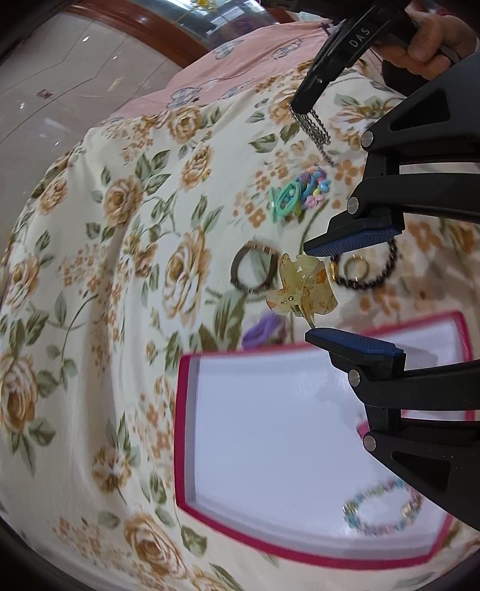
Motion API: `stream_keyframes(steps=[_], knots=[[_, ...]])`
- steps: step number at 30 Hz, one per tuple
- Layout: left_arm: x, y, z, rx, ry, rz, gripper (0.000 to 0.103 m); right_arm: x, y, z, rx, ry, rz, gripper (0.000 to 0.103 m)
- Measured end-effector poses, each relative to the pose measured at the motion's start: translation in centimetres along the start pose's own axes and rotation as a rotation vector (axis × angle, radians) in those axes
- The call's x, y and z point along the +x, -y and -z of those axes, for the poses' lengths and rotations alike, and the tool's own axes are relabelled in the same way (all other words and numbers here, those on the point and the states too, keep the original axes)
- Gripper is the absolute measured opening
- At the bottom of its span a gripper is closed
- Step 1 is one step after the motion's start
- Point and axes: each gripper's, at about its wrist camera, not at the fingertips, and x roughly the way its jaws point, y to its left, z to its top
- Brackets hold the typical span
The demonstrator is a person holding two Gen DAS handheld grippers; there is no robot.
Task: Organize jewelry
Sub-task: 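Grasp the yellow claw clip with the left tool while the right tool grasps the silver chain, then lower the claw clip into the box with the left tool while the right tool releases the chain there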
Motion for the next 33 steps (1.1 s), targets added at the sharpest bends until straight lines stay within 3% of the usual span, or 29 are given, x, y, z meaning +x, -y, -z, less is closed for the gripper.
stream_keyframes(steps=[13,33], knots=[[-5.9,-4.2,2.5,-0.066,0.056,-0.069,0.039,0.3,-5.6,-0.5,-0.071,0.004,-0.099,0.009],[-7.5,-9.1,2.8,-0.136,0.064,-0.172,0.039,4.3,-13.8,-0.8,-0.190,-0.047,-0.245,0.008]])
